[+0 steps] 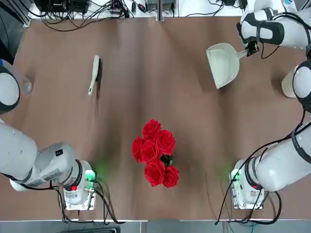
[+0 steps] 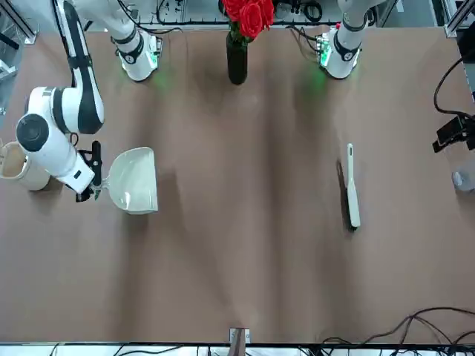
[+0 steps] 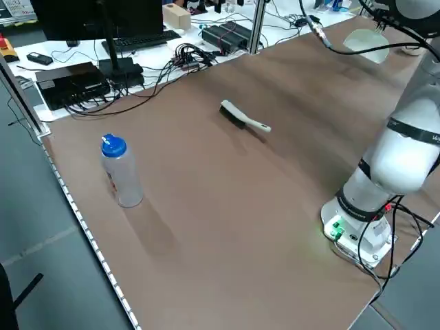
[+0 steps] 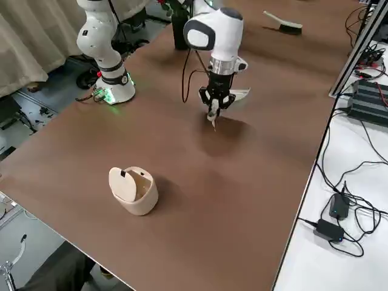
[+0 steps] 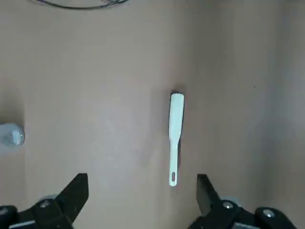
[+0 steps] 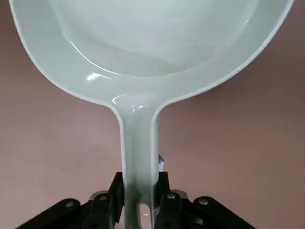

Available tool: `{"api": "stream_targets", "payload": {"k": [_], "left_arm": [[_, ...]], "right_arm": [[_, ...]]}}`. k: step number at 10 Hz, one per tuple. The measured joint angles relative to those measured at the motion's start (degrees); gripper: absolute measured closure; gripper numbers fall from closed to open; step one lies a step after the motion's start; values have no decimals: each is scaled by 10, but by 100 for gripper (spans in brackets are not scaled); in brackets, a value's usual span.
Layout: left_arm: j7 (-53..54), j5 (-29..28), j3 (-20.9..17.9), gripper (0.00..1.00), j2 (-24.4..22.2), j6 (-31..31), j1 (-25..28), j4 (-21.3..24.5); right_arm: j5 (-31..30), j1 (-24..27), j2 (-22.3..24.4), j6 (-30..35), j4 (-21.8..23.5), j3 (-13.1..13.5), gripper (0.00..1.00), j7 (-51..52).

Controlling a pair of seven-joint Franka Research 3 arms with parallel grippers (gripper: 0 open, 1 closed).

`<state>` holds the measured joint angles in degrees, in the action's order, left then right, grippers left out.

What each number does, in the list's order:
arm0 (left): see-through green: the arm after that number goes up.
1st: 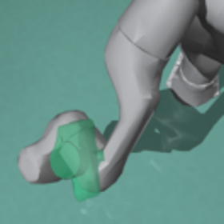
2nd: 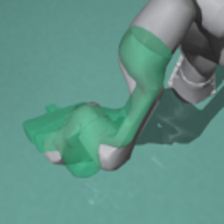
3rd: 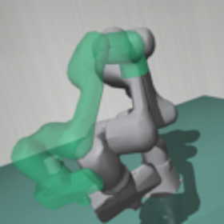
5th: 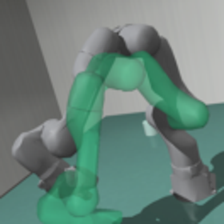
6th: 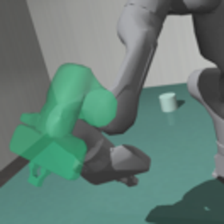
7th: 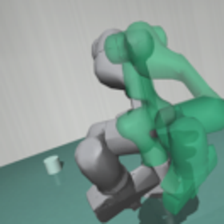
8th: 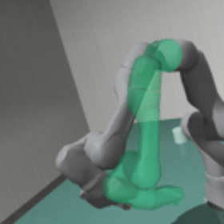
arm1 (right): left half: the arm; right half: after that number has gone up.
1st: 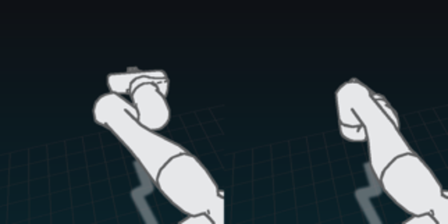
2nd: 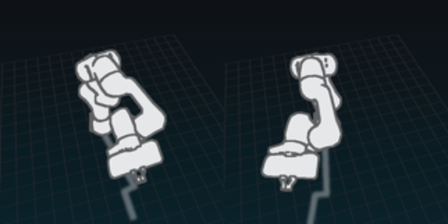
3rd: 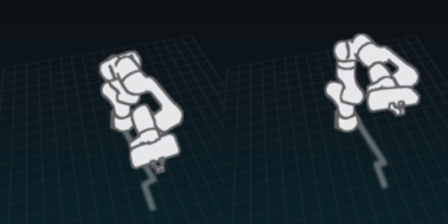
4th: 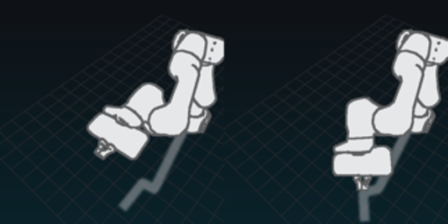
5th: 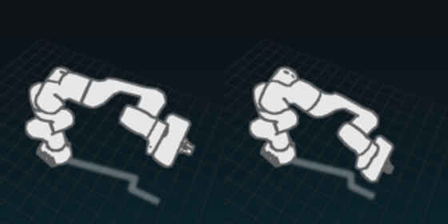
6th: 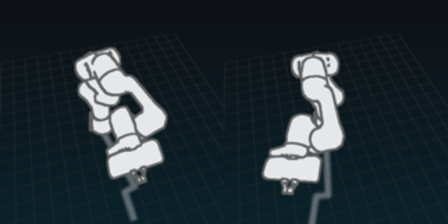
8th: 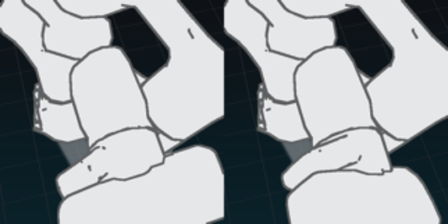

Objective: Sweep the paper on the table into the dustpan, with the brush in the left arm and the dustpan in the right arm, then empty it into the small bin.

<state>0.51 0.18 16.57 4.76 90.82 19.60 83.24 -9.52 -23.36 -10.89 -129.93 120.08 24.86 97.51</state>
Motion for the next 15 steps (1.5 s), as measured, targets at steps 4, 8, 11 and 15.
{"api": "stream_targets", "payload": {"k": [4, 8, 11, 15], "left_arm": [[0, -8, 7, 0, 4, 0, -9, -1], [0, -8, 12, 0, 6, 0, -9, -1], [-1, -8, 13, 0, 6, -1, -9, -1], [-2, -8, 13, 0, 6, -1, -10, -1]], "right_arm": [[-7, 23, -11, -115, 70, 2, 67, 14], [-7, 47, -60, -168, 72, 3, 67, 29], [-7, 48, -72, -180, 71, 2, 67, 30], [-7, 48, -77, -189, 70, 3, 55, 32]]}}
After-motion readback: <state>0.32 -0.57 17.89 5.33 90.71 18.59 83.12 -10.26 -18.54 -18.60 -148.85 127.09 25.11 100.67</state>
